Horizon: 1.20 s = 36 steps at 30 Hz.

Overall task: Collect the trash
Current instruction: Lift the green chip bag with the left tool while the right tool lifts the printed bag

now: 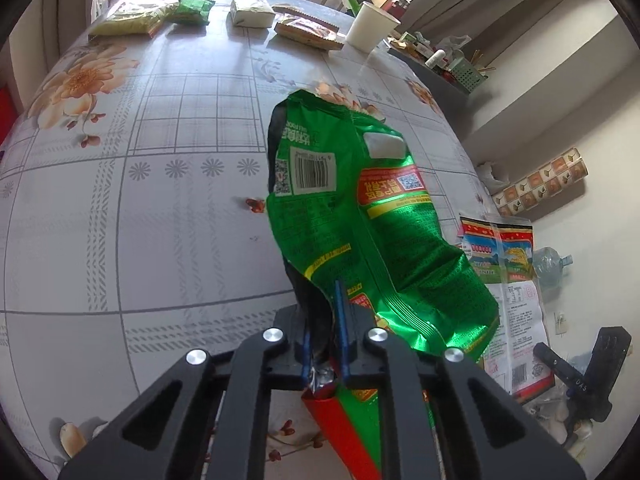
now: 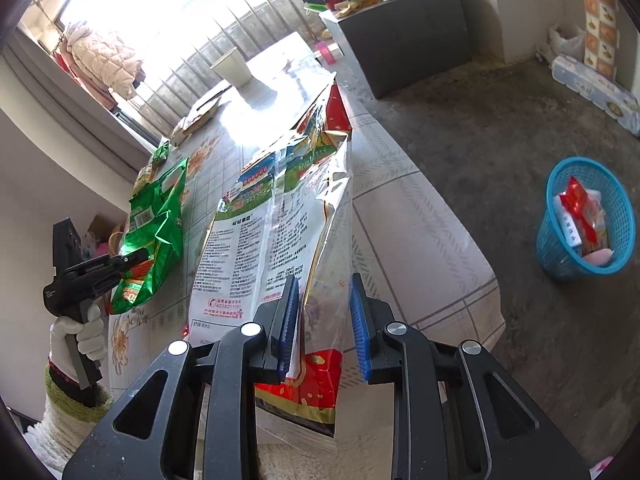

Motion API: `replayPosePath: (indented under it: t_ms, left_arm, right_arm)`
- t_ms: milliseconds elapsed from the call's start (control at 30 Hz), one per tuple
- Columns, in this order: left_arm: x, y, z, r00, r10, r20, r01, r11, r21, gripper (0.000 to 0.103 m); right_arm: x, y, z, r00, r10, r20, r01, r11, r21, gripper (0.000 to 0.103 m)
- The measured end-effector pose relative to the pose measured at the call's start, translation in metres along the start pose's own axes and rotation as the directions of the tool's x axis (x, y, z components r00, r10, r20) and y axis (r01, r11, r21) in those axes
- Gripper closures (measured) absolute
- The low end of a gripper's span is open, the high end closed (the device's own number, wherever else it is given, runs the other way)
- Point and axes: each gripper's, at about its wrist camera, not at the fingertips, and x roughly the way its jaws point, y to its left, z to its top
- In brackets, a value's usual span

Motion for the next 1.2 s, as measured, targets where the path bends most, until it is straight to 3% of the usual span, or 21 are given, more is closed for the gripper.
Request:
replayPosePath:
  t_ms: [133, 333, 400, 533, 667, 767, 867, 933, 967, 1000, 1100, 1200]
  left_arm:
    - [-0.028, -0.01, -0.012, 0.991, -0.129, 0.034, 0.129, 0.992, 0.016, 0.102]
    - [-0.044, -0.035, -0.018, 0.934, -0.355, 0.047, 0.356, 0.934, -0.008, 0.102]
    - [-0.036, -0.049, -0.022, 0.944, -0.327, 0.031, 0.327, 0.945, 0.014, 0.102]
    - [-0.005, -0.074, -0.041, 0.989, -0.145, -0.018, 0.146, 0.982, 0.117, 0.102]
    - [0.018, -0.091, -0.054, 0.999, -0.036, -0.021, 0.04, 0.977, 0.211, 0.102]
    - [0.025, -0.096, -0.055, 1.0, -0.011, -0.023, 0.016, 0.972, 0.235, 0.102]
    - [0.03, -0.095, -0.054, 1.0, 0.0, -0.029, 0.007, 0.971, 0.241, 0.101]
    - [0.032, -0.095, -0.053, 1.0, 0.003, -0.031, 0.005, 0.97, 0.244, 0.101]
    - [0.033, -0.097, -0.054, 1.0, 0.005, -0.03, 0.002, 0.969, 0.246, 0.101]
    - [0.033, -0.097, -0.053, 1.0, 0.007, -0.029, 0.0, 0.969, 0.247, 0.101]
    - [0.032, -0.095, -0.054, 1.0, 0.012, -0.028, -0.005, 0.969, 0.247, 0.101]
    - [0.034, -0.093, -0.054, 1.0, 0.015, -0.026, -0.009, 0.971, 0.238, 0.101]
  right_arm:
    - [-0.004, 0.007, -0.004, 1.0, -0.027, 0.005, 0.027, 0.998, -0.048, 0.08]
    - [-0.001, 0.002, -0.01, 1.0, -0.02, -0.014, 0.02, 0.999, -0.043, 0.08]
    - [-0.002, 0.001, -0.01, 1.0, -0.014, -0.017, 0.013, 0.999, -0.037, 0.08]
    - [-0.006, 0.003, -0.011, 1.0, 0.005, -0.023, -0.006, 0.999, -0.043, 0.077]
    - [-0.003, 0.003, -0.006, 0.999, 0.01, -0.034, -0.012, 0.999, -0.046, 0.066]
    - [0.005, -0.006, 0.001, 0.997, 0.058, -0.043, -0.058, 0.998, -0.006, 0.063]
    - [0.018, -0.018, 0.007, 0.985, 0.156, -0.069, -0.151, 0.985, 0.081, 0.063]
    - [0.022, -0.022, 0.008, 0.973, 0.221, -0.073, -0.212, 0.97, 0.121, 0.066]
    - [0.024, -0.022, 0.009, 0.971, 0.228, -0.073, -0.217, 0.967, 0.134, 0.072]
    - [0.024, -0.02, 0.009, 0.972, 0.223, -0.076, -0.211, 0.968, 0.134, 0.077]
    - [0.022, -0.007, 0.005, 0.979, 0.189, -0.077, -0.182, 0.979, 0.09, 0.079]
    - [0.021, 0.011, 0.0, 0.993, 0.095, -0.069, -0.095, 0.995, -0.009, 0.081]
